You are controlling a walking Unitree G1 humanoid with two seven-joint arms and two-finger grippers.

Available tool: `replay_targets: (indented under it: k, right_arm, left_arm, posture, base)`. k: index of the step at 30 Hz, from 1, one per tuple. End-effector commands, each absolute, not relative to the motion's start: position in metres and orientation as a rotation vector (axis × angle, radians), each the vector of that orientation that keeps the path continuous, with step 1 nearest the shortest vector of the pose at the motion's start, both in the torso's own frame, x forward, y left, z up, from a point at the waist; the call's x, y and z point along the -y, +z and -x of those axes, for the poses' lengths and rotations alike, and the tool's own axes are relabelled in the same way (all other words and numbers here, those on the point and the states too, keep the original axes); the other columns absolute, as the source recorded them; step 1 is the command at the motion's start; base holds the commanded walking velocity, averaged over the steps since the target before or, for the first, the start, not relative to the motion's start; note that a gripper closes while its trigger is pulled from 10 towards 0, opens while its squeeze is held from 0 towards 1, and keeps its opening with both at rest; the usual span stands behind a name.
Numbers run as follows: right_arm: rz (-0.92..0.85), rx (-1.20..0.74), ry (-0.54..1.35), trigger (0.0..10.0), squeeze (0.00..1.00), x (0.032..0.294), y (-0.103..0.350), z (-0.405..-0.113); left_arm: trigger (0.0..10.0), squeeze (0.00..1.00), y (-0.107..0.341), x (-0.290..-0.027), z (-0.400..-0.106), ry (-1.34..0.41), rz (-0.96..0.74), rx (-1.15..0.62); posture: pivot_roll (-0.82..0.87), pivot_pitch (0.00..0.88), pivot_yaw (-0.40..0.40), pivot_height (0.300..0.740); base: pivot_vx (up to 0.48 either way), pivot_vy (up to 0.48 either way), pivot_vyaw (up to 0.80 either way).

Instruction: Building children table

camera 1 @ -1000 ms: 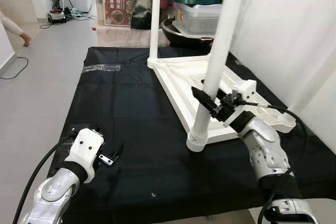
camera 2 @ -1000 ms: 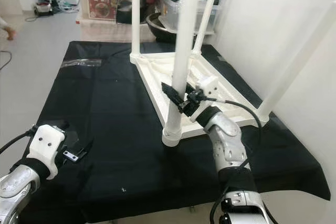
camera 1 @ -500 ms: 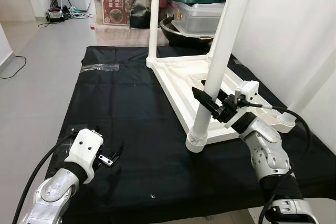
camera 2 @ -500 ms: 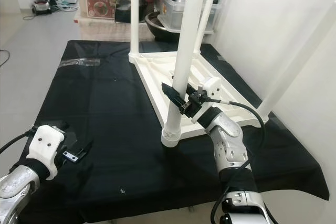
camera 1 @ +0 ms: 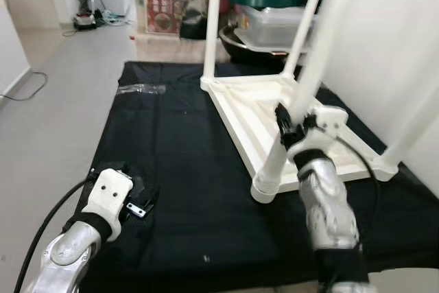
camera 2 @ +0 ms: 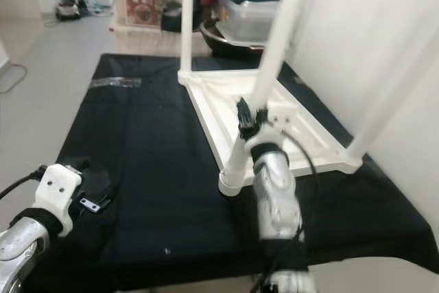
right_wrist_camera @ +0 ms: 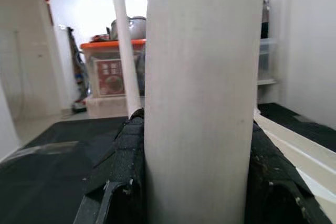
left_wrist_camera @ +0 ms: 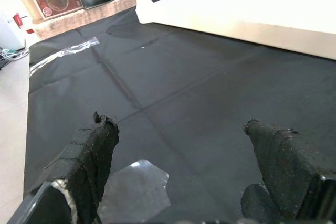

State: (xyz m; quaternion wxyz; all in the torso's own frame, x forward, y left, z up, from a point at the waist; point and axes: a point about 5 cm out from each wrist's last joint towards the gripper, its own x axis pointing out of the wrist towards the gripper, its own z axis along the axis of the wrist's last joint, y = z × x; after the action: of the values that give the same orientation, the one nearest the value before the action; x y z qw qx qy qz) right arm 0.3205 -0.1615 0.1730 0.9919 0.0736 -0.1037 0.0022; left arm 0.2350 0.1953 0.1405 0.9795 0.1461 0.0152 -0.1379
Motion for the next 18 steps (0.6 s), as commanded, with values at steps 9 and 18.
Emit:
replay_targets:
  k: [9,18]
  right_arm:
    - [-0.388,0.186,0.165,0.0,0.0,0.155,0.202,-0.348]
    - [-0.503,0.376,0.865,0.0,0.0,0.122,0.278,-0.332]
  left_arm:
    - [10.0,0.0,0.148,-0.19,-0.244,-0.324,-0.286,0.0]
    - [10.0,0.0,0.174,-0.189,-0.244,-0.456,-0.217,0.076]
  posture:
    - [0.07,0.0,-0.053,0.74]
    - [0.09,0.0,-0.07,0.74]
  base:
    - [0.0,0.0,0.0]
    - [0.0,0.0,0.0]
